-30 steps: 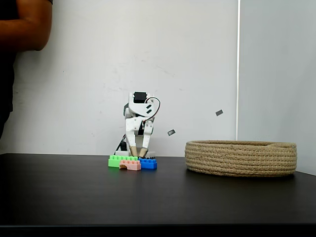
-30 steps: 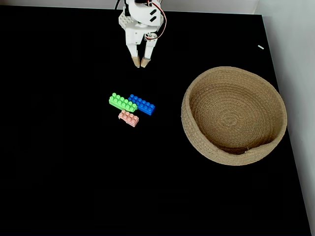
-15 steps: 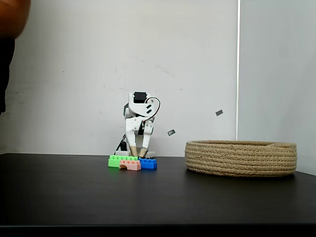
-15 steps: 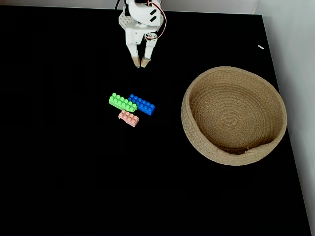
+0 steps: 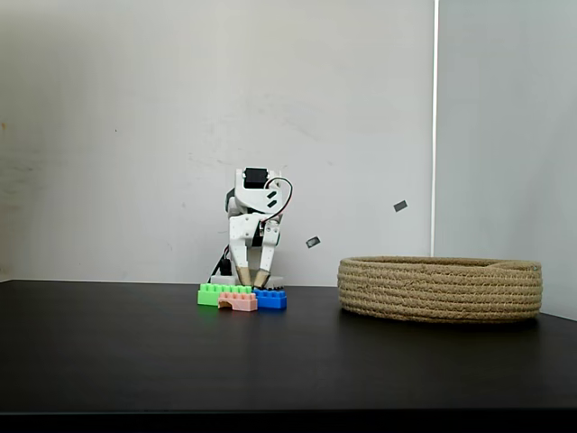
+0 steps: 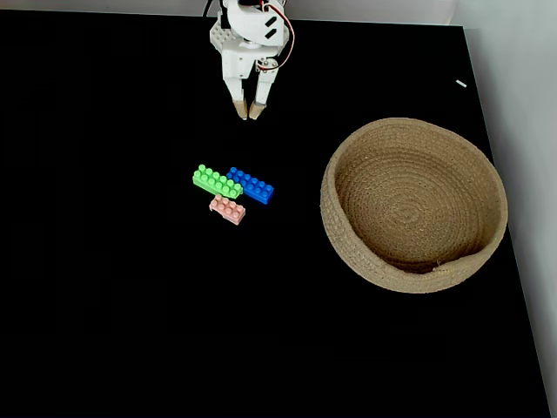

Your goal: Place the lego blocks in the tray

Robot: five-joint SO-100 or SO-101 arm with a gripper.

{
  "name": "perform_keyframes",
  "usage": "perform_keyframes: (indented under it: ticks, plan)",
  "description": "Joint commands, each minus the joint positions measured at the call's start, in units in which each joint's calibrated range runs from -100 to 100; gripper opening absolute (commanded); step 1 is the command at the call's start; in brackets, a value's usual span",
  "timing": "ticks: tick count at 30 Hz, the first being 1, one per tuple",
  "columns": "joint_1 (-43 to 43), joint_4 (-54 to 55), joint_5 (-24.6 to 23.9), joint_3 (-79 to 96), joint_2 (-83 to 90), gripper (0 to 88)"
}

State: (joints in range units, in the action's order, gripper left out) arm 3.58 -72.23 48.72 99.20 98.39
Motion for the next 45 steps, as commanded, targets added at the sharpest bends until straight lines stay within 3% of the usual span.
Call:
perform_keyframes:
  ticks: [1, 30, 33, 45]
  plan:
    - [-0.29, -0.28, -0.10, 0.80, 0.41, 2.4]
    - [-0.04, -0.45, 1.71, 0.80, 0.24, 0.8]
    - [-0.37, -0.45, -0.05, 0.80, 0.41, 1.6]
    - [0.46, -0.45, 0.34, 0.80, 0.41, 0.0]
